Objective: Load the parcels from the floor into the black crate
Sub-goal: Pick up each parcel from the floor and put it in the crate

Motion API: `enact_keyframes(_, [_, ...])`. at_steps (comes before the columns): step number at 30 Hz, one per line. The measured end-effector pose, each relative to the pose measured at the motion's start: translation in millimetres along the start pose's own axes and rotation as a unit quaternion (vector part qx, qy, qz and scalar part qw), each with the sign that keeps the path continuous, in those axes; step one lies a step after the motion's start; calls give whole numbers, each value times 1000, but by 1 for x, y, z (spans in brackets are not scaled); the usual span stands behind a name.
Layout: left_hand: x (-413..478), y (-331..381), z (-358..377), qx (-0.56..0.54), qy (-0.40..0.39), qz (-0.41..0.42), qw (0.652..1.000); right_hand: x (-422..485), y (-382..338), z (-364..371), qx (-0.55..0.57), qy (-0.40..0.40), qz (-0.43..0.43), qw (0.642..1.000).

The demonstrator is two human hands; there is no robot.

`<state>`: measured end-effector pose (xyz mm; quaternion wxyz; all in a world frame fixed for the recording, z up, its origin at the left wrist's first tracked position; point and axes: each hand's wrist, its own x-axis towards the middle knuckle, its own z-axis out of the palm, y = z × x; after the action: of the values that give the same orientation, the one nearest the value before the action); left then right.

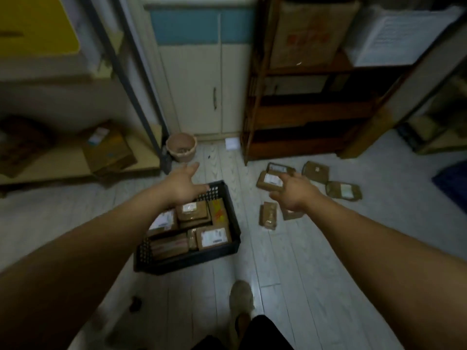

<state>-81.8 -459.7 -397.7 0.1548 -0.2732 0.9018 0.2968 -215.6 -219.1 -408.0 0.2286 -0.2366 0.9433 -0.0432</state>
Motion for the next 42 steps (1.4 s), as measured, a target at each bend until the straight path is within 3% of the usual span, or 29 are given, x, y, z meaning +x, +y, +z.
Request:
enact_keyframes(6, [-43,102,-41,44,39,102,993,-75,49,-78,46,83,67,993])
enact_keyframes(11, [-85,194,-60,89,60,170,980,-125,106,-148,53,121,57,990])
enact_keyframes(18, [-135,348,-46,82,129,217,964,-184,217,-238,59,197,39,978])
enact_keyframes(25, [-155,471,-11,62,128,238,961,-228,315,-300,45,227,24,973])
enact_keyframes(34, [-115,558,5,67,127,247,958,-212,393,-340,60,258,8,964])
enact_keyframes(42, [8,620,30,71,68,259,961,-118,452,-355,43,231,31,971])
